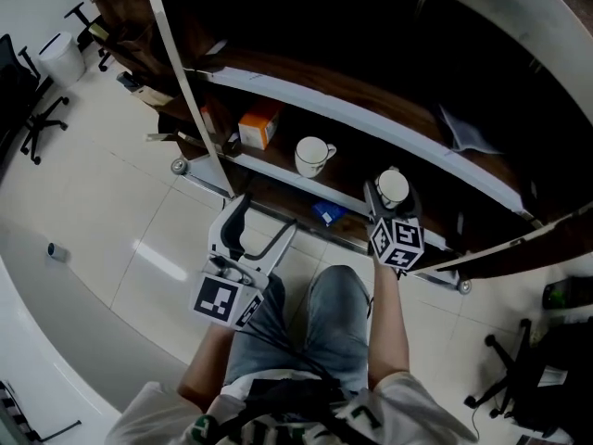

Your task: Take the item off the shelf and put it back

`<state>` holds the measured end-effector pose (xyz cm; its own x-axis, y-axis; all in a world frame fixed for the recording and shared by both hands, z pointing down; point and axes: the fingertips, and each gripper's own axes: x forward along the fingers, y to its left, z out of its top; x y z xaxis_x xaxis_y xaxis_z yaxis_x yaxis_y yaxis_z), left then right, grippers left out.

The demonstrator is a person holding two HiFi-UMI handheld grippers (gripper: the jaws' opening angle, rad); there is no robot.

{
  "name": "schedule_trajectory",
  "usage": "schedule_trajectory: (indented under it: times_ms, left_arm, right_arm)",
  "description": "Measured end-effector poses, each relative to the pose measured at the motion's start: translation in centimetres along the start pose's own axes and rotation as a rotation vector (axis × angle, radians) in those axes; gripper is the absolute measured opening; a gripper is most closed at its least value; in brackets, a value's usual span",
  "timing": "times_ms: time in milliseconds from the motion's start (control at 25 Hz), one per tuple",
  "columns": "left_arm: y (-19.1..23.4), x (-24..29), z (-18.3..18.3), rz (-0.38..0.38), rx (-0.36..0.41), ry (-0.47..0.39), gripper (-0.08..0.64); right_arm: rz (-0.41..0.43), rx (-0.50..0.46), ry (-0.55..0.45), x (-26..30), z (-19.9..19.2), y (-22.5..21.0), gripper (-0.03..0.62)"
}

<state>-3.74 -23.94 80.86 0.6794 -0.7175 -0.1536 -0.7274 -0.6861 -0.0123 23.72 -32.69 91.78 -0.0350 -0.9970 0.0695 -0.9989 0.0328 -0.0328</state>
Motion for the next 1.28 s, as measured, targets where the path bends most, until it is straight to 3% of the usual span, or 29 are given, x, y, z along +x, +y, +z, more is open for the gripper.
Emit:
schedule_trajectory:
  times_ms: [240,440,760,960,1120,1280]
  left_arm:
    - [-1.4,0.7,5.8,-0.020,-0.012,0.034,0.336]
    - [-2.2,1.4,12.6,-0.013,-0.004,0.055,0.336]
    - [-6.4,1.9,28.5,-0.023,-0.061,0.140,0.336]
    - [-7.1,1.2,37.9,-0.002,-0.067,0.146,0.335]
    - [-7.8,0.9,43.5,-0.005,-0.065,0.154,0.335]
    - [-7.8,0.2,47.2,-0.018,-0.055,0.145,0.336]
  right_arm:
    - [0.066,0.001,-0.008,-4.6,6.2,2.6,0.410]
    - [0.097,0.033,0.006,-10.0,13.0,4.1,0.410]
    - [0.076,0.039,0.031,-19.9,28.5,4.2,0.410]
    - [0.077,0.046,0.031,-24.0,38.6,4.4,0.410]
    - [0.057,0.051,-0.005,-26.5,45.9,4.5,0.410]
    - [0.056,0.062,-0.043,-28.1,50.7,6.0,0.410]
